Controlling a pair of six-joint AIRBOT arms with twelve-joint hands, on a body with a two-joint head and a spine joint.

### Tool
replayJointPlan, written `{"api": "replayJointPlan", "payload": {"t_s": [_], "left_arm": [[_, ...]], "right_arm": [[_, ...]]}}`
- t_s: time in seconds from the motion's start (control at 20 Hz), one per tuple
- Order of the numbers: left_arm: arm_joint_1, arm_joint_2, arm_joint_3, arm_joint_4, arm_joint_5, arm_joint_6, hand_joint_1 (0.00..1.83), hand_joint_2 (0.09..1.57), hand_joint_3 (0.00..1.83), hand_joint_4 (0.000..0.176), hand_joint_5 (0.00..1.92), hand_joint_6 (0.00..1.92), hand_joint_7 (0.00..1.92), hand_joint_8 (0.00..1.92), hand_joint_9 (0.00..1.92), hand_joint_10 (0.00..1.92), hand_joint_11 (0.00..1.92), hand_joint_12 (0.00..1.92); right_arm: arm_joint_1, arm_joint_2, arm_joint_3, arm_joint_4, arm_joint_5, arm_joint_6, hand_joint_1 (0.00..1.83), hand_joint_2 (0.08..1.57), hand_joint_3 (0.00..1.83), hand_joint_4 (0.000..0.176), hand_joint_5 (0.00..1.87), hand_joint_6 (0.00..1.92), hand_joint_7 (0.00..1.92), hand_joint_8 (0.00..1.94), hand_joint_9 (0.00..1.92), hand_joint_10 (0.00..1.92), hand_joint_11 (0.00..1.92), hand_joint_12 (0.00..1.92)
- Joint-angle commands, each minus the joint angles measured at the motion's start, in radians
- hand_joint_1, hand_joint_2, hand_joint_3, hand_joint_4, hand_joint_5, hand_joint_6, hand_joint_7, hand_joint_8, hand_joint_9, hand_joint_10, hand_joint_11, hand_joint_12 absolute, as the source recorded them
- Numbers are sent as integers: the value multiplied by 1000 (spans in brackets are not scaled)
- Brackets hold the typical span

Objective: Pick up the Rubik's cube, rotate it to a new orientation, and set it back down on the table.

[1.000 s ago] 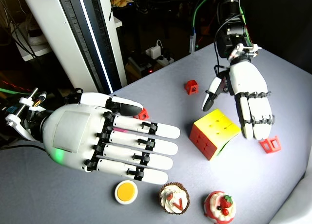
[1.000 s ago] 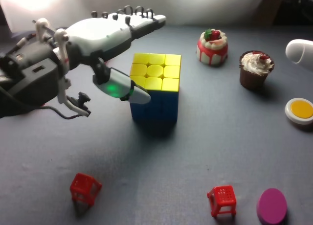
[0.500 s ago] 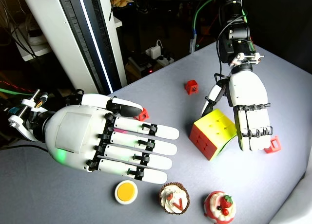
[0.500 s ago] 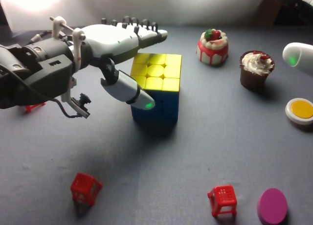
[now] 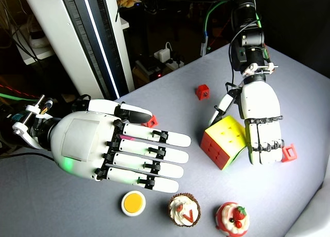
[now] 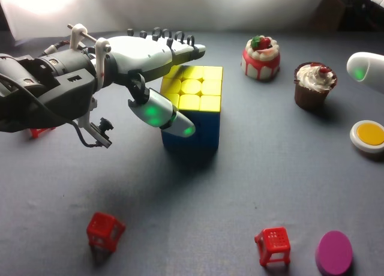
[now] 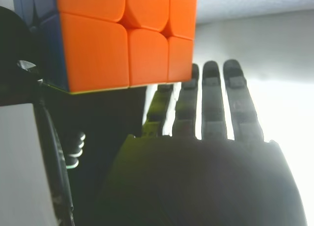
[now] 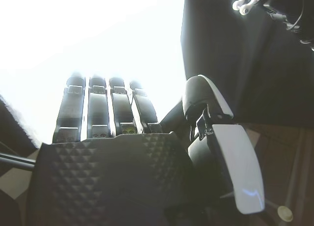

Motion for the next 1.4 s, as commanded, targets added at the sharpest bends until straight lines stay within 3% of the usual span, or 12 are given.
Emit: {"api": "replayJointPlan", "payload": {"t_s": [0.0, 0.1, 0.2, 0.35, 0.5, 0.6, 0.7, 0.9, 1.0, 1.2, 1.3, 1.35], "left_arm": [[-14, -6, 5, -6, -101, -2, 718, 946, 0, 0, 248, 17, 236, 0, 254, 61, 1, 961], [-14, -7, 6, -6, -99, -2, 784, 1040, 0, 0, 424, 41, 528, 112, 399, 586, 55, 1605], [-14, -7, 7, -6, -99, -2, 911, 1075, 1, 0, 598, 140, 468, 925, 326, 1432, 236, 1890], [-18, -6, 5, -4, -100, 6, 939, 1094, 1, 0, 751, 274, 493, 878, 297, 1341, 139, 1921], [-27, 4, -8, -4, -105, 36, 1087, 1136, 12, 0, 863, 1028, 601, 1671, 577, 1881, 666, 1921], [-32, 10, -18, -5, -112, 51, 1123, 1151, 9, 0, 880, 1175, 590, 1889, 647, 1919, 767, 1921], [-34, 13, -22, -5, -118, 55, 1116, 1053, 0, 0, 778, 1905, 806, 1921, 911, 1921, 1079, 1921], [-30, 17, -27, -8, -136, 56, 1162, 1105, 8, 0, 885, 1921, 837, 1921, 927, 1921, 1083, 1921], [-28, 28, -38, -11, -159, 56, 1003, 876, 791, 0, 776, 1628, 842, 1921, 908, 1921, 1028, 1921], [-30, 63, -77, -10, -238, 55, 1155, 869, 901, 0, 715, 1581, 766, 1852, 889, 1921, 1050, 1921], [-33, 83, -98, -2, -283, 49, 1148, 783, 1133, 0, 738, 1743, 808, 1918, 986, 1921, 1091, 1921], [-34, 92, -107, 7, -306, 41, 1246, 840, 729, 0, 809, 1885, 941, 1920, 1041, 1921, 1150, 1921]], "right_arm": [[3, -1, 3, 12, 128, 6, 38, 1508, 6, 0, 0, 0, 0, 0, 0, 0, 0, 0], [3, -2, 3, 12, 129, 6, 18, 1508, 5, 0, 0, 0, 0, 0, 0, 0, 0, 0], [3, -2, 3, 12, 130, 6, 14, 1501, 1, 0, 0, 0, 0, 0, 0, 0, 0, 0], [1, -3, 3, 12, 131, 6, 1, 1511, 5, 0, 0, 0, 0, 0, 0, 0, 0, 0], [0, -4, 3, 12, 132, 6, 0, 1520, 8, 0, 0, 0, 0, 0, 0, 0, 0, 0], [0, -5, 3, 12, 132, 6, 0, 1536, 15, 0, 0, 0, 0, 0, 0, 0, 0, 0], [-1, -6, 3, 12, 134, 6, 0, 1551, 18, 0, 0, 0, 0, 0, 0, 0, 0, 0], [-2, -6, 3, 11, 138, 6, 0, 1542, 13, 0, 0, 0, 0, 0, 0, 0, 0, 0], [-3, -6, 3, 9, 143, 6, 0, 1529, 6, 0, 0, 0, 0, 0, 0, 0, 0, 0], [-2, -7, 6, -3, 146, 6, 0, 1505, 0, 0, 0, 0, 0, 0, 30, 13, 44, 22], [-2, -19, 15, -9, 146, 6, 0, 1472, 27, 0, 0, 0, 0, 0, 44, 63, 1, 432], [-2, -29, 25, -14, 146, 6, 0, 1486, 28, 0, 0, 0, 1, 0, 46, 68, 0, 454]]}}
